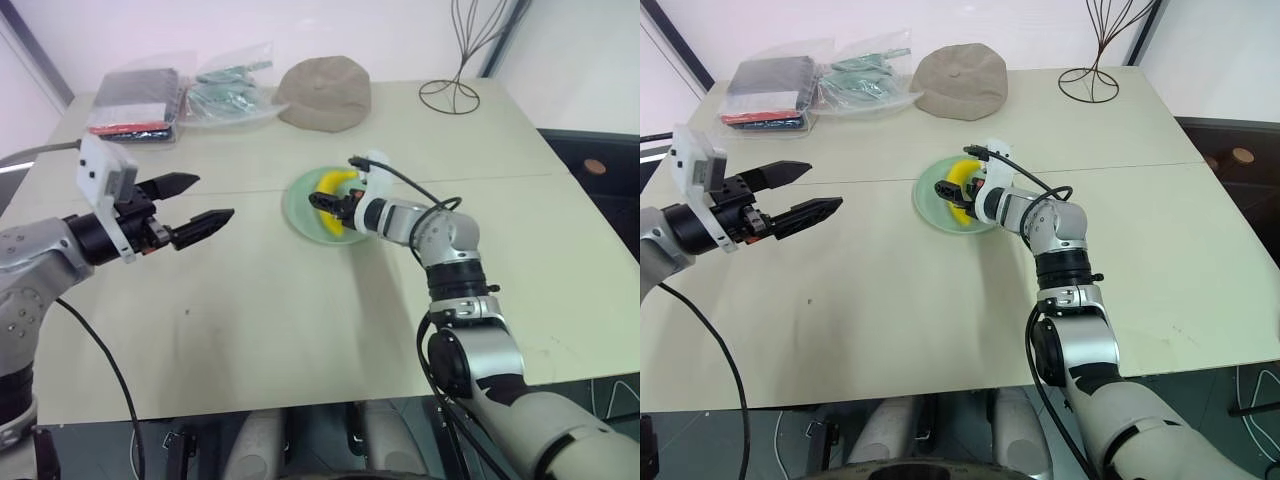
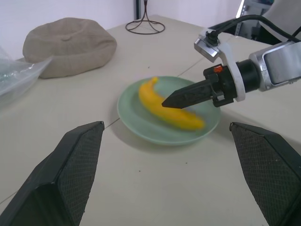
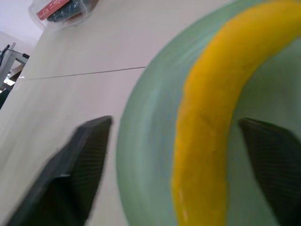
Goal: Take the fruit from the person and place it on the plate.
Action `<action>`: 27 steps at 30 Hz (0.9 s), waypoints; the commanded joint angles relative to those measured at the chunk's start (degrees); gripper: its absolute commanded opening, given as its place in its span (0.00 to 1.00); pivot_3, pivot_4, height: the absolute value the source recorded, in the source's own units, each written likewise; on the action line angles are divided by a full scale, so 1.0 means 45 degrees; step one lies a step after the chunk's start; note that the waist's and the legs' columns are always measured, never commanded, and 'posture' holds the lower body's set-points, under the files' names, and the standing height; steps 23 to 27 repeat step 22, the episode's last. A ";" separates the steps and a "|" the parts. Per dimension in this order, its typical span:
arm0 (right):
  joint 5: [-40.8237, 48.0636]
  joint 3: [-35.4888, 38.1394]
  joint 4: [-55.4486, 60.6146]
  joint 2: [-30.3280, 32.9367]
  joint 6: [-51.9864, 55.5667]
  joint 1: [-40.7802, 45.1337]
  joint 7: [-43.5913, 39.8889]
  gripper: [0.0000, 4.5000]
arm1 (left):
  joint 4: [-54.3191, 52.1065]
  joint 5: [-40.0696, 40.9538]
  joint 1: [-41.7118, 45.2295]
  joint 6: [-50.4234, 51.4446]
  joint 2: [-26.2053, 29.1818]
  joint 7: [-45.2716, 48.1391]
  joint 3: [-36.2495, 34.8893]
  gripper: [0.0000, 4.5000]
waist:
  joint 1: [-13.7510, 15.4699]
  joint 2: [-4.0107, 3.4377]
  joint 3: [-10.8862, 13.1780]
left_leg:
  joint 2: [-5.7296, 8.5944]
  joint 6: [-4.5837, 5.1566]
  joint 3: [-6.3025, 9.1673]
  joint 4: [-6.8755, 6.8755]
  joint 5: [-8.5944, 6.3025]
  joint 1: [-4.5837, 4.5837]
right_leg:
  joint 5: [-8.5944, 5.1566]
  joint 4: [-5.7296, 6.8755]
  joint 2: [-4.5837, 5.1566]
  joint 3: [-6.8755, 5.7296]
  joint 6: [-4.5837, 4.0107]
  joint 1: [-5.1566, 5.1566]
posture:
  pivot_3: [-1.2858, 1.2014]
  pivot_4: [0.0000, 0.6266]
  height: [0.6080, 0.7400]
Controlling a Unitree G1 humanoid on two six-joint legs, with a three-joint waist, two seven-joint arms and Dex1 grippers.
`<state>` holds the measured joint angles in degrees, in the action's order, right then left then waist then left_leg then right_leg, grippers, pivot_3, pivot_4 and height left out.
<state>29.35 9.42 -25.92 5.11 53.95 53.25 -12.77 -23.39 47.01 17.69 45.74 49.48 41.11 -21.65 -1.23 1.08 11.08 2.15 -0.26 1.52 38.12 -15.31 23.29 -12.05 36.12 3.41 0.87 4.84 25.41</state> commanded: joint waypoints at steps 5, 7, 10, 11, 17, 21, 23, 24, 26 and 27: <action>0.0346 0.0365 0.1744 0.0595 0.0907 0.0407 0.0054 0.99 | -0.0237 0.0171 0.0318 -0.0191 0.0017 0.0031 -0.0123 1.00 | 0.0020 -0.0007 0.0005 | 0.0000 0.0000 0.0000 -0.0002 0.0000 0.0002 | 0.0000 -0.0002 0.0013 -0.0001 -0.0001 0.0001 | 0.52 0.24 1.00; 0.0558 0.0458 0.3004 0.1044 0.1622 0.0211 0.0071 0.99 | -0.0223 0.0205 0.0347 -0.0176 0.0015 0.0097 -0.0083 1.00 | 0.0049 -0.0008 0.0005 | 0.0003 0.0000 0.0001 -0.0002 0.0000 0.0007 | -0.0001 -0.0004 0.0019 -0.0002 -0.0001 0.0003 | 0.52 0.24 1.00; 0.0918 0.0603 0.4802 0.1777 0.2642 -0.0079 0.0001 0.99 | -0.0188 0.0201 0.0388 -0.0181 0.0019 0.0239 0.0033 1.00 | 0.0048 -0.0006 0.0004 | 0.0005 0.0001 0.0002 -0.0002 0.0000 0.0010 | -0.0001 -0.0009 0.0020 -0.0003 -0.0001 0.0003 | 0.52 0.24 1.00; 0.1040 0.0588 0.5503 0.2158 0.2968 -0.0212 -0.0124 0.99 | -0.0158 0.0183 0.0416 -0.0188 0.0017 0.0304 0.0106 1.00 | 0.0052 -0.0006 0.0004 | 0.0004 0.0001 0.0002 -0.0002 -0.0001 0.0010 | -0.0001 -0.0010 0.0020 -0.0004 -0.0001 0.0003 | 0.52 0.24 1.00; 0.1875 -0.0019 0.9920 0.6078 0.3678 -0.1660 -0.2601 0.99 | 0.0207 -0.0152 0.0601 -0.0438 -0.0073 0.0773 0.0708 1.00 | 0.0068 -0.0007 0.0005 | 0.0008 0.0003 -0.0001 -0.0002 -0.0001 0.0011 | -0.0003 -0.0016 0.0010 -0.0009 0.0000 -0.0003 | 0.52 0.24 1.00; 0.3117 0.0794 1.2026 0.8423 0.3311 -0.2745 -0.4779 0.99 | 0.0556 -0.0299 0.0846 -0.0638 -0.0159 0.1063 0.1046 1.00 | 0.0052 -0.0004 0.0005 | 0.0003 0.0007 0.0003 -0.0003 -0.0004 0.0011 | -0.0011 -0.0025 -0.0001 -0.0013 0.0011 -0.0009 | 0.52 0.24 1.00; 0.3397 0.1033 1.2254 0.8688 0.3291 -0.2908 -0.5030 0.99 | 0.0657 -0.0312 0.0919 -0.0674 -0.0183 0.1150 0.1112 1.00 | 0.0052 -0.0004 0.0005 | -0.0001 0.0007 0.0000 -0.0003 -0.0004 0.0010 | -0.0011 -0.0028 -0.0006 -0.0011 0.0011 -0.0009 | 0.52 0.24 1.00; 0.3397 0.1033 1.2254 0.8688 0.3291 -0.2908 -0.5030 0.99 | 0.0657 -0.0312 0.0919 -0.0674 -0.0183 0.1150 0.1112 1.00 | 0.0052 -0.0004 0.0005 | -0.0001 0.0007 0.0000 -0.0003 -0.0004 0.0010 | -0.0011 -0.0028 -0.0006 -0.0011 0.0011 -0.0009 | 0.52 0.24 1.00; 0.3397 0.1033 1.2254 0.8688 0.3291 -0.2908 -0.5030 0.99 | 0.0657 -0.0312 0.0919 -0.0674 -0.0183 0.1150 0.1112 1.00 | 0.0052 -0.0004 0.0005 | -0.0001 0.0007 0.0000 -0.0003 -0.0004 0.0010 | -0.0011 -0.0028 -0.0006 -0.0011 0.0011 -0.0009 | 0.52 0.24 1.00; 0.3397 0.1033 1.2254 0.8688 0.3291 -0.2908 -0.5030 0.99 | 0.0657 -0.0312 0.0919 -0.0674 -0.0183 0.1150 0.1112 1.00 | 0.0052 -0.0004 0.0005 | -0.0001 0.0007 0.0000 -0.0003 -0.0004 0.0010 | -0.0011 -0.0028 -0.0006 -0.0011 0.0011 -0.0009 | 0.52 0.24 1.00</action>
